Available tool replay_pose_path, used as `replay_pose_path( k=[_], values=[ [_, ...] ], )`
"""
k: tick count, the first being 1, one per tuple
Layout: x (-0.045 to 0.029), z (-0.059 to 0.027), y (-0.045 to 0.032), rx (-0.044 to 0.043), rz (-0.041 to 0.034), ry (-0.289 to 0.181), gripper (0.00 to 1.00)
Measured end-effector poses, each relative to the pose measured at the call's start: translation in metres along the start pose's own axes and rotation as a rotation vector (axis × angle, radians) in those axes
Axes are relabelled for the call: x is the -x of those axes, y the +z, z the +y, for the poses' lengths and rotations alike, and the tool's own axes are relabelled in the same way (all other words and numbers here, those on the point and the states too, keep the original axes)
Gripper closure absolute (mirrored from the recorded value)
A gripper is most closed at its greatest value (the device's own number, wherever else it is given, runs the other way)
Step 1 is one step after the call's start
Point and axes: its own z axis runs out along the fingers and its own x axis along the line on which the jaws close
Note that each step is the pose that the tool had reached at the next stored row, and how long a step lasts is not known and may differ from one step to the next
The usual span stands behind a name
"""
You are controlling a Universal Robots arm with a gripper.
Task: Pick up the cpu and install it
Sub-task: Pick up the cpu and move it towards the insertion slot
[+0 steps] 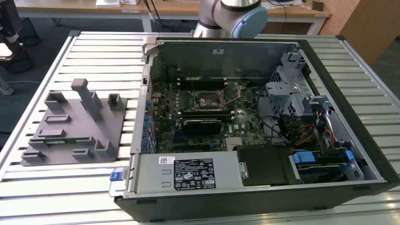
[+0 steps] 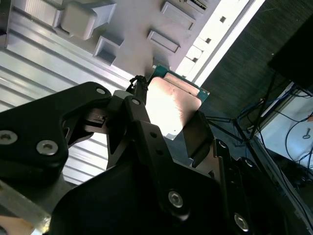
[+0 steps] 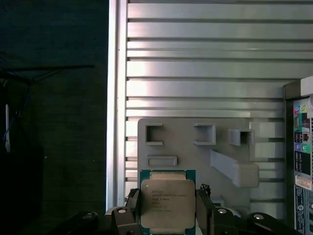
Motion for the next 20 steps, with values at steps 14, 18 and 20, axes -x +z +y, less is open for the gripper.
replay_pose_path(
  k=[14,18,20],
  values=[
    [-0.0001,0.0072,-0.0151,0.0,-0.0001,0.0,0.46],
    [-0.0001,0.0083,-0.0189,0.0002,-0.0003,0.0,0.46],
    [-0.0001,0.0084,-0.019,0.0002,-0.0003,0.0,0.46]
  ],
)
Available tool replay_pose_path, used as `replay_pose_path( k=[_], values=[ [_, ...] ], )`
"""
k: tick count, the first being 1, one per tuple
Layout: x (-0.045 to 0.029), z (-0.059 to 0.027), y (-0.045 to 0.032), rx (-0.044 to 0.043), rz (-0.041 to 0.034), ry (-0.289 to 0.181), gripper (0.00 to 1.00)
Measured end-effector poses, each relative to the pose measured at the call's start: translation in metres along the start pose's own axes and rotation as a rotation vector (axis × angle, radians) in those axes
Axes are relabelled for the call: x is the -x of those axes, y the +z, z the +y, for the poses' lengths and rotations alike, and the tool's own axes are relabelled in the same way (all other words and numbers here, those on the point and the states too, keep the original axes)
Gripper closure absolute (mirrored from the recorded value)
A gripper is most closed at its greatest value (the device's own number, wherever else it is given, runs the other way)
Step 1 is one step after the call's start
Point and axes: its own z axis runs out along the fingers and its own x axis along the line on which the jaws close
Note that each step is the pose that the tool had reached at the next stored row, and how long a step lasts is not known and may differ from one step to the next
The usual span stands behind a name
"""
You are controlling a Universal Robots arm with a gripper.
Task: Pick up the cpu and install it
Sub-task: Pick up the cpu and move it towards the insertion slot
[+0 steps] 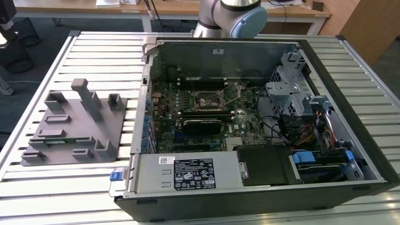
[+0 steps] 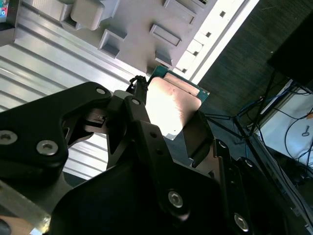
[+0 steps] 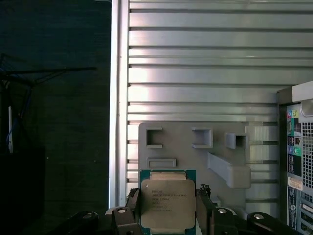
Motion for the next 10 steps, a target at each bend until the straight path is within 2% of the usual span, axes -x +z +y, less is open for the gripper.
replay_pose_path(
  k=[10],
  values=[
    [0.0017,0.0001,-0.0002,-0.0001,0.0003,0.0,0.46]
  ],
)
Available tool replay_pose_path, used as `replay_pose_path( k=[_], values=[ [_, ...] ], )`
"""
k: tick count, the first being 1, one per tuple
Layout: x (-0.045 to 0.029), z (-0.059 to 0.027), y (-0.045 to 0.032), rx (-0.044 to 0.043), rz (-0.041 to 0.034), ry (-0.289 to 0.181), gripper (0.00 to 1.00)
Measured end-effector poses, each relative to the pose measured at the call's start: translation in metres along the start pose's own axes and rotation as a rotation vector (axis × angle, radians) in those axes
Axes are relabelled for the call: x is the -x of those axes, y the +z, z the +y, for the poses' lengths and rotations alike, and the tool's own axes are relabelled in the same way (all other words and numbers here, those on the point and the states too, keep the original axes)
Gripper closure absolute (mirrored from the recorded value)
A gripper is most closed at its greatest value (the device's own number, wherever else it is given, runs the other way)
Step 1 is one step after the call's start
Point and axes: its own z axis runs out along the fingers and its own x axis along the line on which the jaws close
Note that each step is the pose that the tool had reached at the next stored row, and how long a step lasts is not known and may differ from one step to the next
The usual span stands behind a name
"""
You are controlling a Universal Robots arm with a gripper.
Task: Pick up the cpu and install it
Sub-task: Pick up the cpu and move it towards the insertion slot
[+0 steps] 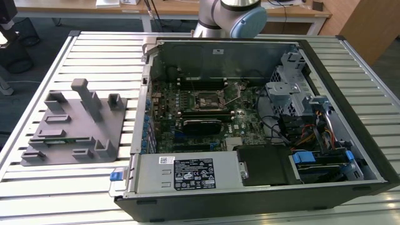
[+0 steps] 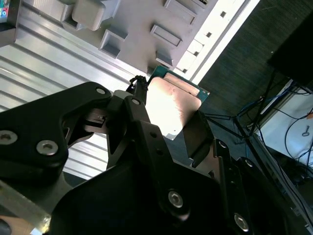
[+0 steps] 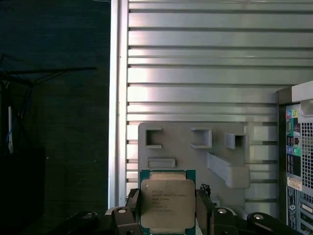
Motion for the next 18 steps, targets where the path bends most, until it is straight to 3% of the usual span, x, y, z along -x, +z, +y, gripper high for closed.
replay_pose_path(
  k=[18],
  values=[
    [0.0194,0.0002,0.0,0.0001,-0.0001,0.0,0.46]
  ],
)
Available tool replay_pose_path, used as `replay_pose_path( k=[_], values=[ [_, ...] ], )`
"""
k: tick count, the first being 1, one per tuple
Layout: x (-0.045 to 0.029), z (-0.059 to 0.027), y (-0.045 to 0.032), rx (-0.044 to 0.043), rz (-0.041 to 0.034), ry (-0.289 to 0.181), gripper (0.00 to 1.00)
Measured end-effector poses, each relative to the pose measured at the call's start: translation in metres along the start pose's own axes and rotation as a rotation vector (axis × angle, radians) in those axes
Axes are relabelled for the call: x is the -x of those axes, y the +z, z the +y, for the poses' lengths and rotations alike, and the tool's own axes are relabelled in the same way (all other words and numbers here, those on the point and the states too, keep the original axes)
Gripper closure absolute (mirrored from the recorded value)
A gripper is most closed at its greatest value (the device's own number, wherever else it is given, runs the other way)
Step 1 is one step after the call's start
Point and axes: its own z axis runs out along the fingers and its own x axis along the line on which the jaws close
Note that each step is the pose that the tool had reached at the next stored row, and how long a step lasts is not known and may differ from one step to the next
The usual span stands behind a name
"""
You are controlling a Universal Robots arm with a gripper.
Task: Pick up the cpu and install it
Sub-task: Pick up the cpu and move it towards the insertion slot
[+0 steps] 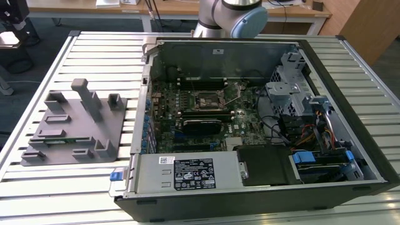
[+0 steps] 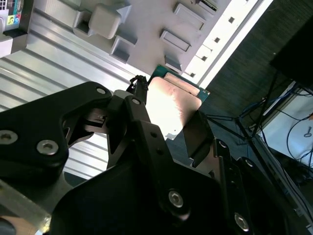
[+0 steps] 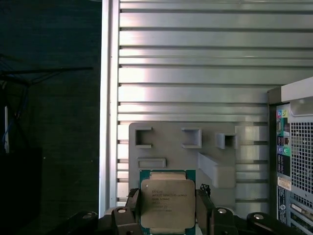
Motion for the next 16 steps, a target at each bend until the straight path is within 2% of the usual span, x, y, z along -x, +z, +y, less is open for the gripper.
replay_pose_path(
  k=[16],
  values=[
    [0.0174,0.0003,-0.0001,0.0,0.0001,0.0,0.46]
  ],
)
